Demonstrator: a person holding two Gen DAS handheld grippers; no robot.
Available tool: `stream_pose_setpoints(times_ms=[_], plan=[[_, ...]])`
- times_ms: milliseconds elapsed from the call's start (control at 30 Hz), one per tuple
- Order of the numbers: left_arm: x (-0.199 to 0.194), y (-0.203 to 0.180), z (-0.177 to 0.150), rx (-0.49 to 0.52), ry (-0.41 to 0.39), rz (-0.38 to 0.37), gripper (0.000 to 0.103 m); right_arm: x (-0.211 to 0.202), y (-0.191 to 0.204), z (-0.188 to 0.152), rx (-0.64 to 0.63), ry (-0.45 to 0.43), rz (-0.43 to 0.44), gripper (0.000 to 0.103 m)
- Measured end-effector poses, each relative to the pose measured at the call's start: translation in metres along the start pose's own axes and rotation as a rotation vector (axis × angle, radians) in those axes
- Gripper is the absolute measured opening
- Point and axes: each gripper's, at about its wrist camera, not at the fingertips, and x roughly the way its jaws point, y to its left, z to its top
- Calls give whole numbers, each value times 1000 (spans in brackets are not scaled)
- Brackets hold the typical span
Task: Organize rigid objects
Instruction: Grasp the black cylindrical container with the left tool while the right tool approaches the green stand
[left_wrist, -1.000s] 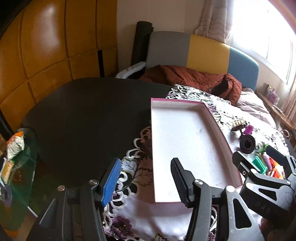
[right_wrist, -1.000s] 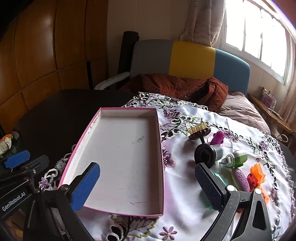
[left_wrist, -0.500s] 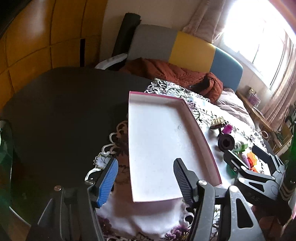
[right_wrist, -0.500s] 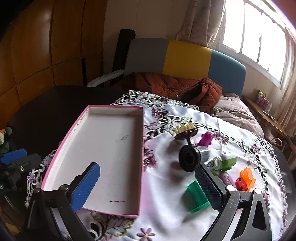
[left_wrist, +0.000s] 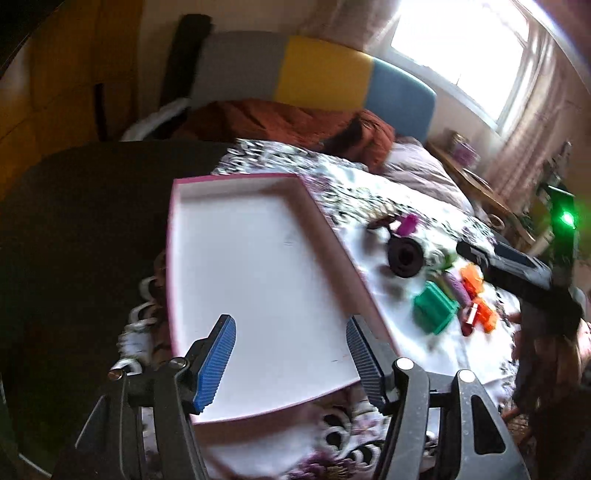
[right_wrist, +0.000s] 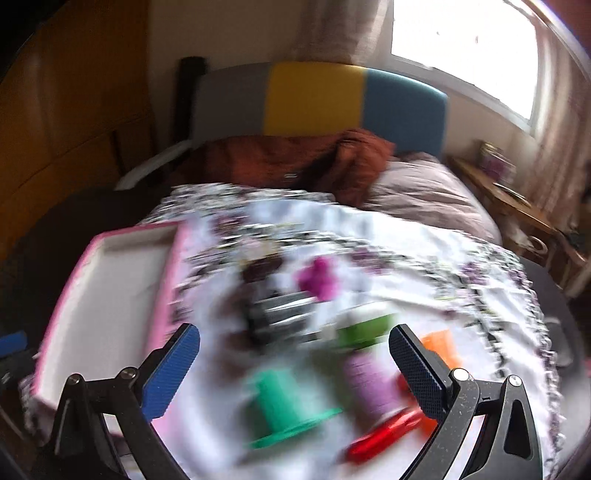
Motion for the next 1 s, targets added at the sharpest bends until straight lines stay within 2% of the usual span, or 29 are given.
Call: stream_pose_setpoints(times_ms=[167, 267, 333, 433, 500, 700, 800, 867, 1000], plan=[[17, -31, 13, 70, 39, -52, 63, 28, -72, 3, 157, 38, -69, 103], [33, -55, 21, 134, 81, -90, 62, 40, -110, -3, 359, 72, -24, 103], [42, -69, 26, 173, 99, -107, 62, 41, -118, -5, 426, 75, -1, 103], [57, -86, 37, 189, 127, -150, 62, 40, -121, -6, 438, 73, -9, 103], [67, -94, 45, 194, 131, -152, 62, 41, -120, -6, 435, 71, -4, 103], [98, -123, 66, 292, 130, -119, 62, 38, -119, -4, 434, 48, 4, 103], [109, -140, 70, 378, 118, -129, 62, 37, -124, -5, 459, 46, 15, 103], [117, -148, 73, 407, 124, -152, 63, 37, -127, -6, 479, 49, 25, 103], [138, -163, 77, 471, 155, -151, 63, 38, -130, -6, 500, 51, 35, 103]])
